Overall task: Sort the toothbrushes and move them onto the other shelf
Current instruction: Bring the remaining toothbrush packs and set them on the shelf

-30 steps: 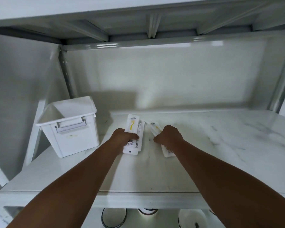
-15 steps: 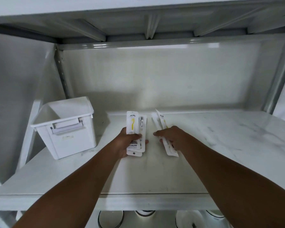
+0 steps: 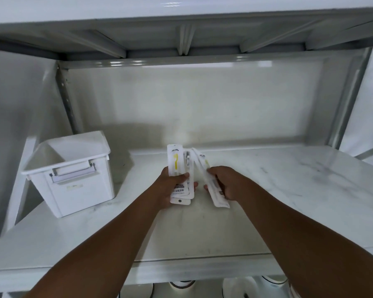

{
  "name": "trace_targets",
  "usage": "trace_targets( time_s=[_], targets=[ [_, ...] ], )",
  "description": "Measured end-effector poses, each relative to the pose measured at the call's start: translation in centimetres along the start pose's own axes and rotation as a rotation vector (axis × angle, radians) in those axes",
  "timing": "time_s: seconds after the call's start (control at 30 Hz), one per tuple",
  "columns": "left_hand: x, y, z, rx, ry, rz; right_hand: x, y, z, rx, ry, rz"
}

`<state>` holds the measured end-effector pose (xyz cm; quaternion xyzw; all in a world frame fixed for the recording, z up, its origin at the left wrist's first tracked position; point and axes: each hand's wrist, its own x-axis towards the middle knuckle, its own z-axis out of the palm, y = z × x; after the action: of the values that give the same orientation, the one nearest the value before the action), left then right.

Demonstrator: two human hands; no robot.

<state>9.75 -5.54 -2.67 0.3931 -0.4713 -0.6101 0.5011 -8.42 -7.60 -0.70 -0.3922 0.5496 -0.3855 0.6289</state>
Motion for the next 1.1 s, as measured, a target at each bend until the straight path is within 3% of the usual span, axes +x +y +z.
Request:
trace_targets(
  time_s=[0.17, 0.5, 0.97, 1.1],
  targets=[
    [0.8, -0.1, 2.2, -0.049, -0.081, 0.044, 0.0, 0.7, -2.3, 0.121, -0.073, -0.082],
    [1.8, -0.6, 8.4, -0.086, -0.216, 0.017, -4.1, 0.6, -8.7, 0.161, 0.152, -0.187],
    [-3.1, -4.8, 24.4, -0.091, -0.587, -0.206, -20.2, 7.3, -21.2, 0.101, 0.733, -0.261],
    [-5.5, -7.2, 30.1, -0.084, -0.717, -0.257, -22.4, 12.2, -30.0, 0.068, 0.875, -0.256]
  ],
)
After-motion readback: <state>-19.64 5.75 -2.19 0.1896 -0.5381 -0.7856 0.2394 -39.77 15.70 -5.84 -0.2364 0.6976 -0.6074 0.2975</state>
